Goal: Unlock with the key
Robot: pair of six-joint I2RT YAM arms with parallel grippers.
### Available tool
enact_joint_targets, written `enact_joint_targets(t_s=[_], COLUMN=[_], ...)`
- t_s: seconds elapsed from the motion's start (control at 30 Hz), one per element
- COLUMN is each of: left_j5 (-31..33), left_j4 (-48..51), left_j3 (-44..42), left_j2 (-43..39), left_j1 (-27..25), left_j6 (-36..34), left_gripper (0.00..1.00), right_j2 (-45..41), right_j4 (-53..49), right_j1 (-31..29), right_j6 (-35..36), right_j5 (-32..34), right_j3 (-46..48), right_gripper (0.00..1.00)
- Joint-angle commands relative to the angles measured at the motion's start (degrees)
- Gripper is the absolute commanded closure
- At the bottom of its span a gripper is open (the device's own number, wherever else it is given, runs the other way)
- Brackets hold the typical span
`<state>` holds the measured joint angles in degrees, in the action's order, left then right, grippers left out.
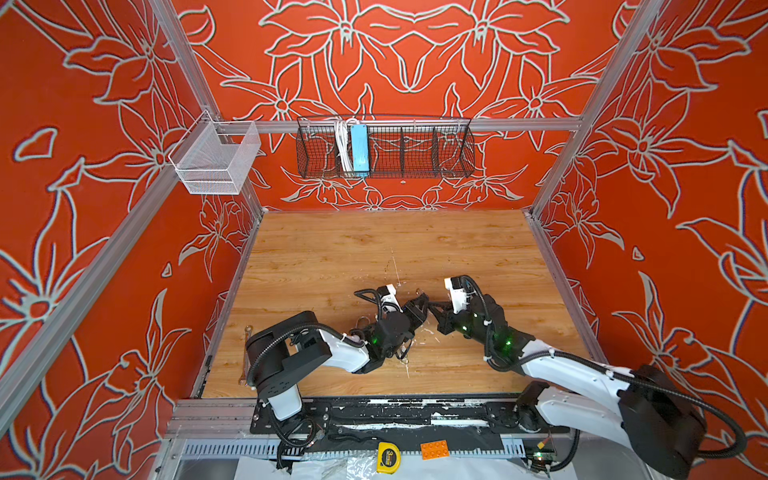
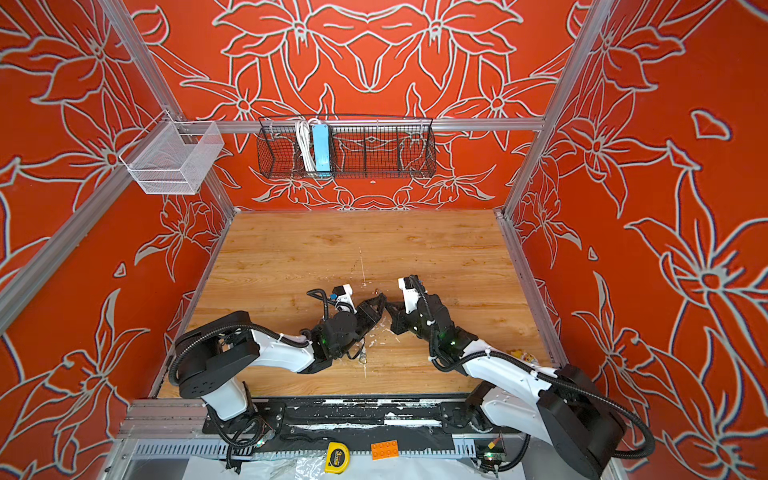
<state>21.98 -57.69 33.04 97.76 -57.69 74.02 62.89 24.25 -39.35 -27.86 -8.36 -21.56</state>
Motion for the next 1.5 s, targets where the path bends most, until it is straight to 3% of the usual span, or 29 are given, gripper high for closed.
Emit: enact_joint_targets(t_s=[0.0, 0.07, 0.27, 0.4, 0.6, 0.77, 0.8, 0.87, 0.97, 1.17, 1.3, 1.47], left_j5=[-10.2, -17.2, -34.0, -40.3, -34.8, -34.7, -34.2, -32.6, -29.1, -26.6, -19.7, -15.4], left_j4=[-3.8, -7.7, -23.8, -23.7, -23.6, -23.6, -23.6, -23.6, -21.7, 6.2, 5.9, 4.6], left_j3=[-1.9, -2.5, -3.5, -1.8, -4.4, -3.6, -3.8, -4.6, -6.4, -0.7, -2.4, -3.3], left_j2=[1.1, 2.4, 12.9, 13.0, 10.8, 13.0, 13.0, 11.9, 8.3, -2.0, -6.0, -6.4], left_j1=[-2.4, 1.2, 12.6, 13.9, 14.0, 14.2, 14.2, 14.3, 14.6, 13.8, 10.5, 9.5], left_j6=[-4.2, -6.3, -2.0, -13.2, -17.9, -17.3, -17.3, -18.5, -23.9, -38.8, -49.6, -53.5], left_gripper=[1.00, 1.00, 1.00, 1.00, 1.00, 1.00, 1.00, 1.00, 1.00, 1.00, 1.00, 1.00], right_j2=[-2.1, -2.9, -2.5, -1.8, -0.3, -1.1, -1.6, -2.5, -5.6, -12.3, -9.5, -5.5], right_j4=[14.7, 13.8, 13.2, 13.4, 14.2, 12.7, 12.4, 12.0, 10.6, 7.8, 6.2, 9.4], right_j1=[0.5, 0.5, 1.8, 2.2, 2.4, 2.4, 2.4, 2.4, 2.4, 2.4, 3.0, 4.4], right_j6=[-0.2, 1.0, 1.5, 2.1, 2.0, 3.7, 4.2, 4.8, 5.6, 7.5, 8.2, 5.9], right_j5=[-1.2, -2.0, -5.3, -5.5, -4.8, -3.2, -2.7, -1.2, 1.9, 5.2, 0.6, -6.8], right_j3=[-1.6, -1.9, -2.3, -2.2, -1.8, -1.7, -1.6, -1.1, 0.0, 1.2, -1.4, -2.4], right_gripper=[1.00, 1.00, 1.00, 1.00, 1.00, 1.00, 0.83, 0.60, 0.49, 0.46, 0.45, 0.45])
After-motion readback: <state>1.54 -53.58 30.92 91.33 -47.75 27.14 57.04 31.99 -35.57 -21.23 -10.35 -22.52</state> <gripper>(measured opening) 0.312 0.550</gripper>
